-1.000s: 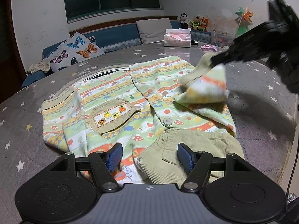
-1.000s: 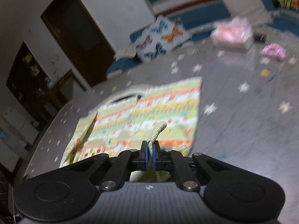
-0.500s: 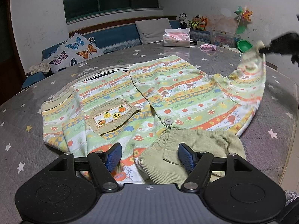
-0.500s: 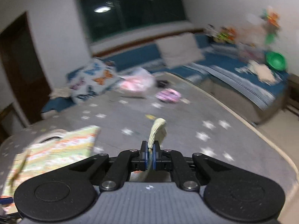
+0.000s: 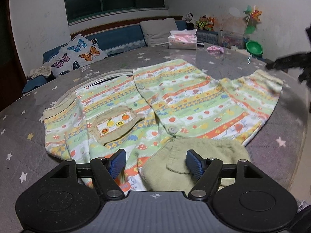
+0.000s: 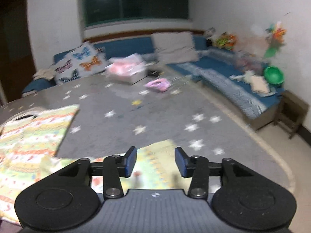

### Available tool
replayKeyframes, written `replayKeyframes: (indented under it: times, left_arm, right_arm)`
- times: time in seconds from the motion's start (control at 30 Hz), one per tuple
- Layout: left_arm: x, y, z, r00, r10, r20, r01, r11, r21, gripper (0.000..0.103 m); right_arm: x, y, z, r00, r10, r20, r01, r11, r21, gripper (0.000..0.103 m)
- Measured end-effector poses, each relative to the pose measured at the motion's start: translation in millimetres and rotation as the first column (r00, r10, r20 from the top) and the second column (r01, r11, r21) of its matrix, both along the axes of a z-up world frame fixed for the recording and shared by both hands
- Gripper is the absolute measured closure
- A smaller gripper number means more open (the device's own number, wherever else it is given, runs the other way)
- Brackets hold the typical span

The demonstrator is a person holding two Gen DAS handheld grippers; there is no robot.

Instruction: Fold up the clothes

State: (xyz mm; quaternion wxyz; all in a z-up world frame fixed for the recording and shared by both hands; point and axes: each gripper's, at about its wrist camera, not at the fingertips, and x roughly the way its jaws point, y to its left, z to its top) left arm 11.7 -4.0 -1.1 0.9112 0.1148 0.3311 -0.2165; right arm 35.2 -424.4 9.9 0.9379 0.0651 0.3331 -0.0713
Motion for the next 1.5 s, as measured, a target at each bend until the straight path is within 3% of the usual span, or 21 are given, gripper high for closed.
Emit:
replayKeyframes:
  times: [0.1,0.2,0.37,0.5,0.63,0.83,0.9,0.93,1.0,1.07,1.27,1.5]
  left_arm:
    - [4.0,3.4,12.1,1.000,0.009,0.023,-0.009,1.000,-0.018,0.031]
    - [14.5,7.8,26.7,0.998,0.037,0.060,-0.035,0.999,-0.023,0.031]
    - [62.7,18.7,41.7,0.981,0.170,0.089,-0.169,0.985,-0.019,0.032]
    - [112.1,24.0,39.1,0.957,0.282,0.066,-0.283,0.959,0.012,0.033]
    - [153.6,25.1,24.9,0.942,0.335,0.023,-0.336,0.940,0.061,0.034]
    - [191.5,28.9,-0.6,0.926,0.377,-0.024,-0.370,0.919,0.133,0.051]
    - [197.9,32.5,-6.7,0.920,0.391,-0.039,-0.382,0.913,0.140,0.063]
    - [198.4,35.4,-6.9,0.920,0.391,-0.037,-0.384,0.915,0.127,0.067]
    - [198.2,41.3,-5.6,0.917,0.396,-0.041,-0.390,0.914,0.114,0.091]
    - [195.5,48.8,-1.9,0.913,0.405,-0.038,-0.401,0.912,0.089,0.097]
    - [167.8,83.3,27.4,0.871,0.491,0.030,-0.490,0.871,-0.021,0.101]
    - [104.5,138.6,54.7,0.775,0.626,0.090,-0.614,0.779,-0.126,0.101]
  right_arm:
    - [10.0,8.8,-17.2,0.997,0.055,-0.049,-0.053,0.998,0.032,0.054]
    - [13.2,18.1,-24.1,0.997,0.061,-0.055,-0.062,0.998,-0.001,0.049]
    - [13.8,19.2,-24.7,0.997,0.063,-0.046,-0.063,0.998,-0.002,0.038]
    - [14.6,20.2,-26.6,0.996,0.076,-0.035,-0.076,0.997,0.003,0.027]
    - [16.4,24.5,-30.0,0.996,0.089,-0.025,-0.089,0.996,0.000,0.017]
    - [17.0,29.1,-33.6,0.994,0.112,-0.011,-0.112,0.994,-0.007,0.006]
    - [17.2,31.0,-35.2,0.993,0.119,-0.008,-0.120,0.993,-0.013,0.003]
    - [17.4,31.5,-35.9,0.992,0.123,-0.007,-0.124,0.992,-0.016,0.002]
    - [17.9,32.6,-36.5,0.992,0.128,-0.007,-0.128,0.992,-0.021,0.001]
    - [19.1,33.3,-36.9,0.991,0.130,-0.009,-0.130,0.991,-0.021,0.000]
    - [19.5,34.3,-37.8,0.992,0.128,-0.007,-0.128,0.991,-0.028,0.000]
    - [19.3,35.2,-38.9,0.992,0.129,-0.008,-0.129,0.991,-0.039,0.000]
